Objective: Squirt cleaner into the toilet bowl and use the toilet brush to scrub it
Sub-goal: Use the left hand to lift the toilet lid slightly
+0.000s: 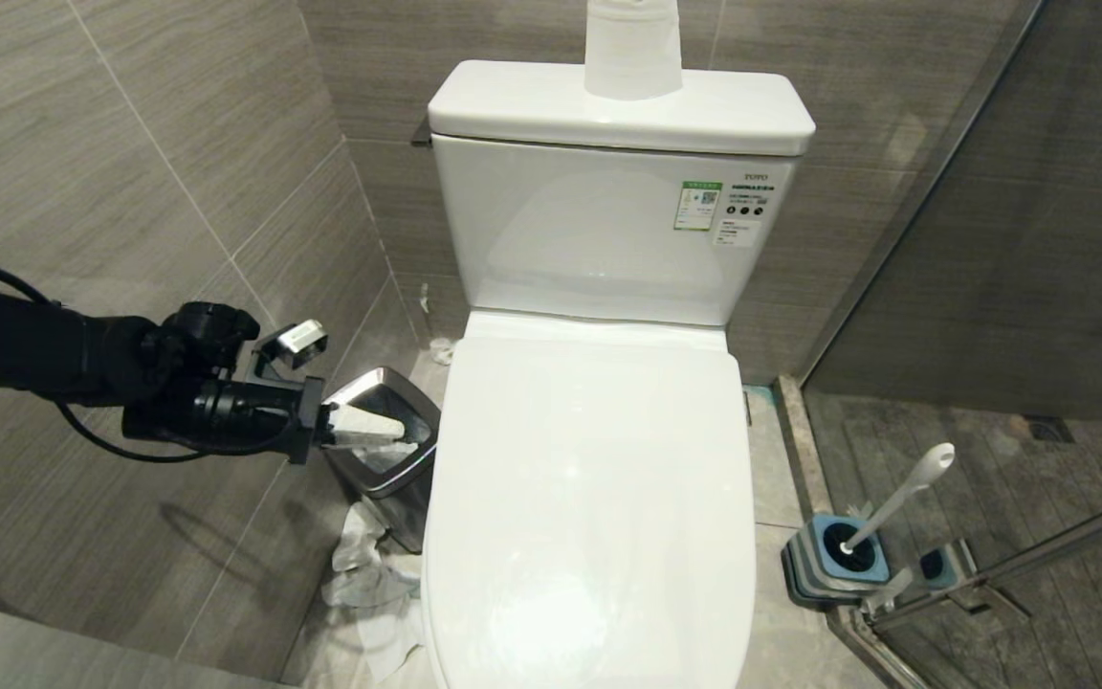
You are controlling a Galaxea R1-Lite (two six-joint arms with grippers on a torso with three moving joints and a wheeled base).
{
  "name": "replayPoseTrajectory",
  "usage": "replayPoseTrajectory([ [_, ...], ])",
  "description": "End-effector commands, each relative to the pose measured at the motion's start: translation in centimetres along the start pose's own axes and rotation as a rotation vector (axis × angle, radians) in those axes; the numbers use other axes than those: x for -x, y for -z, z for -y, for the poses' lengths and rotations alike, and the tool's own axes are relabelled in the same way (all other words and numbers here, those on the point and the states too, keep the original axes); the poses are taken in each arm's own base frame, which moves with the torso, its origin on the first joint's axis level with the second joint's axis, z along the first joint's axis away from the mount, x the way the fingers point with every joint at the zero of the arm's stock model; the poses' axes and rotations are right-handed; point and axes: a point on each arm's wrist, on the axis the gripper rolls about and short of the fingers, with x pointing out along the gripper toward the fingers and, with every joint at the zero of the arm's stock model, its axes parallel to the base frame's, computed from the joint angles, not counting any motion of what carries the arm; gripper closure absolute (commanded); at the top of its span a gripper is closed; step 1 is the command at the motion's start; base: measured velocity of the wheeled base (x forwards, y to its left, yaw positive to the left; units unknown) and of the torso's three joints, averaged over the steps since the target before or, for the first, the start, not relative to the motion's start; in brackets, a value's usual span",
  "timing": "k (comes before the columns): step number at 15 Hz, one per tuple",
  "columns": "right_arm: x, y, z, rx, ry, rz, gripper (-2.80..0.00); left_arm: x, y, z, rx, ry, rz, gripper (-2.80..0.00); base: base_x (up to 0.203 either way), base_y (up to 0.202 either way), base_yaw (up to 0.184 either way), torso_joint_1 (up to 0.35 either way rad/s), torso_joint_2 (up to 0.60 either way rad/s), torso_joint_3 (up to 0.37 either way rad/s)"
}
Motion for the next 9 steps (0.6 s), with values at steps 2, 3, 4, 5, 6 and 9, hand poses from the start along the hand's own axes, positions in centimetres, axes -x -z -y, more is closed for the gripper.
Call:
replayPoseTrajectory([
  [2,-0.2,0.7,0.0,0.000,0.000,-0.024,0.00,0.0,0.8,-0.6,0.036,0.004,-0.012,-2.80,0.000,0.000,0.000,0.000,0.00,0.000],
  [3,-0.2,0.7,0.0,0.000,0.001,-0.024,0.00,0.1,1.3,-0.8,0.046,0.004,-0.016,-2.80,0.000,0.000,0.000,0.000,0.00,0.000],
  [4,-0.2,0.7,0.0,0.000,-0.001,-0.024,0.00,0.2,2.0,-1.0,0.065,0.009,-0.023,-2.80,0.000,0.000,0.000,0.000,0.00,0.000],
  [5,-0.2,0.7,0.0,0.000,0.001,-0.024,0.00,0.2,2.9,-1.2,0.081,0.021,-0.030,-2.80,0.000,0.000,0.000,0.000,0.00,0.000],
  [6,-0.2,0.7,0.0,0.000,0.000,-0.024,0.00,0.1,3.8,-1.7,0.086,0.032,-0.028,-2.80,0.000,0.000,0.000,0.000,0.00,0.000],
  [9,-0.2,0.7,0.0,0.000,-0.001,-0.024,0.00,-0.2,6.1,-2.6,0.040,0.064,0.005,-2.80,0.000,0.000,0.000,0.000,0.00,0.000],
])
